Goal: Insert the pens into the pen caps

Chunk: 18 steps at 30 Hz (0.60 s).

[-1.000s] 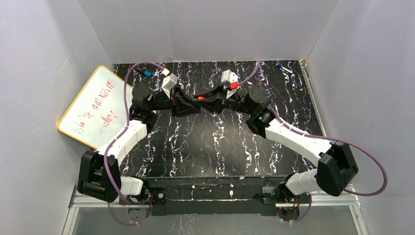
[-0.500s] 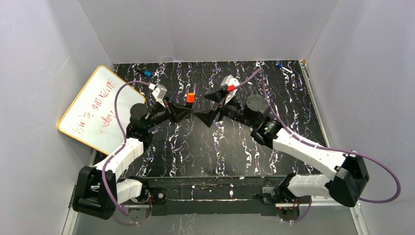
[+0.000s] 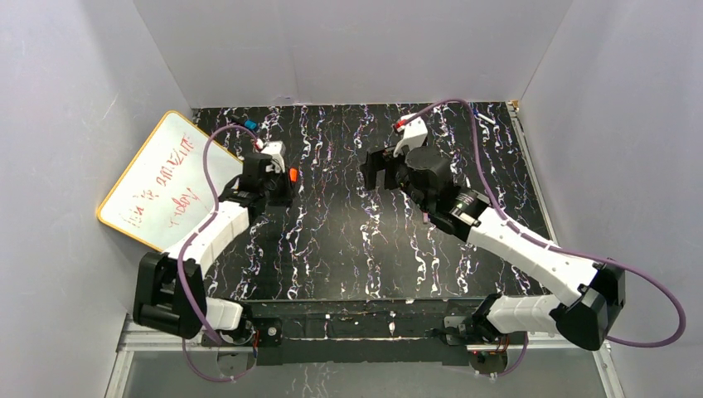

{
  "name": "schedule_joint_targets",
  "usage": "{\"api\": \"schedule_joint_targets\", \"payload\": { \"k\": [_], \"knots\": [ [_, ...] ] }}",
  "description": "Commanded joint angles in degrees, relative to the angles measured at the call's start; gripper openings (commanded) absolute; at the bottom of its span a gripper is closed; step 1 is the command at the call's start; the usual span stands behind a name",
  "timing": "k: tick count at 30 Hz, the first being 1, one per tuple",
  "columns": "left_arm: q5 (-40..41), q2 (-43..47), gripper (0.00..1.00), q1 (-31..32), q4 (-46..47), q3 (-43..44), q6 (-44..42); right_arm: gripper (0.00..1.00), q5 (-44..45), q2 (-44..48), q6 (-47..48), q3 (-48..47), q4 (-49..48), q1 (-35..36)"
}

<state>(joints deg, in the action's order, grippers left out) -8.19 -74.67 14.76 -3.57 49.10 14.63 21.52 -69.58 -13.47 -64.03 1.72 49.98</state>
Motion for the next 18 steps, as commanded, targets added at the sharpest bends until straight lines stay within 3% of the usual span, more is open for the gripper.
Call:
{"api": "schedule_joint_targets", "payload": {
  "k": [1, 5, 9, 18],
  "knots": [
    [12.0, -3.5, 0.05, 2.7, -13.0, 1.6, -2.0, 0.99, 7.9, -1.5, -6.7, -3.2, 13.4, -3.0],
    [14.8, -8.1, 0.06, 4.5, -15.3, 1.5, 0.1, 0.99, -2.5, -4.7, -12.4, -4.5, 21.1, -13.8],
    [16.1, -10.5, 0.07, 5.4, -15.7, 1.1, 1.5, 0.98, -13.6, -9.4, -10.7, -4.5, 24.9, -23.5],
    [15.3, -11.6, 0.14, 5.5, -15.1, 1.8, 2.2, 0.92, -16.8, -16.5, -2.3, 0.9, 20.5, -32.2]
  ]
}}
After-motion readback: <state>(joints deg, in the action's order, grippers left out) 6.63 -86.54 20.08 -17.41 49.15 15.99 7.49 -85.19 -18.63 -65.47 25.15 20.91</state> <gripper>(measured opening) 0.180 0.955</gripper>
